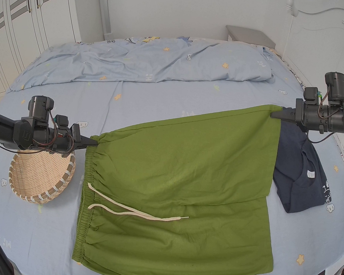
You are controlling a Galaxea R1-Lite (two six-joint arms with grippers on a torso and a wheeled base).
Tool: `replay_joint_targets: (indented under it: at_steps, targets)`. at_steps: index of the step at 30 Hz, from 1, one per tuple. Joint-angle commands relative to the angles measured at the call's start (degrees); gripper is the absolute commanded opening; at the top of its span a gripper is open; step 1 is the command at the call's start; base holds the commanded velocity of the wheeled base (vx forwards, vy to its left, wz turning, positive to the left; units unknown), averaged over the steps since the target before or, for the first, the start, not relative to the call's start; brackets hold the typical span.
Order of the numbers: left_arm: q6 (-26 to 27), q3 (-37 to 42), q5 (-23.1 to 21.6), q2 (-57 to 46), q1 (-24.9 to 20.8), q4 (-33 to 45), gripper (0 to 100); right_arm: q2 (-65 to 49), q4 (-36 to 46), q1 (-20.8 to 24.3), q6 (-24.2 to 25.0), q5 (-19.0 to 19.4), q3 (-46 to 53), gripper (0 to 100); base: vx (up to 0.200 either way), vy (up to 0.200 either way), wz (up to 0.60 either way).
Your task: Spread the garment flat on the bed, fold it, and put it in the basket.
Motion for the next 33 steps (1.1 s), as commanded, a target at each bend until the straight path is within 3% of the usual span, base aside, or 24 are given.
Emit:
replay_joint_targets:
  at_steps: [1, 10, 18, 25, 33]
  targets:
    - [0.0, 0.6, 0.0, 0.3, 1.7, -1.9, 0, 8.1, -0.3, 1.9, -0.1, 0.0, -7.0, 0, 0.000, 0.000, 0.00]
    - [0.0, 0.4, 0.1, 1.1, 2.3, -3.9, 0, 14.2, 0.3, 4.2, -0.1, 0.0, -17.9, 0, 0.000, 0.000, 0.00]
    - [0.0, 0.3, 0.2, 4.2, 2.3, -8.0, 0, 16.4, 0.5, 4.1, -0.1, -0.7, -18.4, 0, 0.000, 0.000, 0.00]
    - [0.0, 0.1, 4.1, 6.2, 2.1, -11.0, 0, 18.3, -0.8, 3.1, -0.1, -2.0, -18.8, 0, 0.000, 0.000, 0.00]
    - [-0.1, -0.2, 4.5, 7.9, 1.7, -14.4, 0, 21.2, -3.0, 2.6, 0.0, -4.1, -19.3, 0, 0.000, 0.000, 0.00]
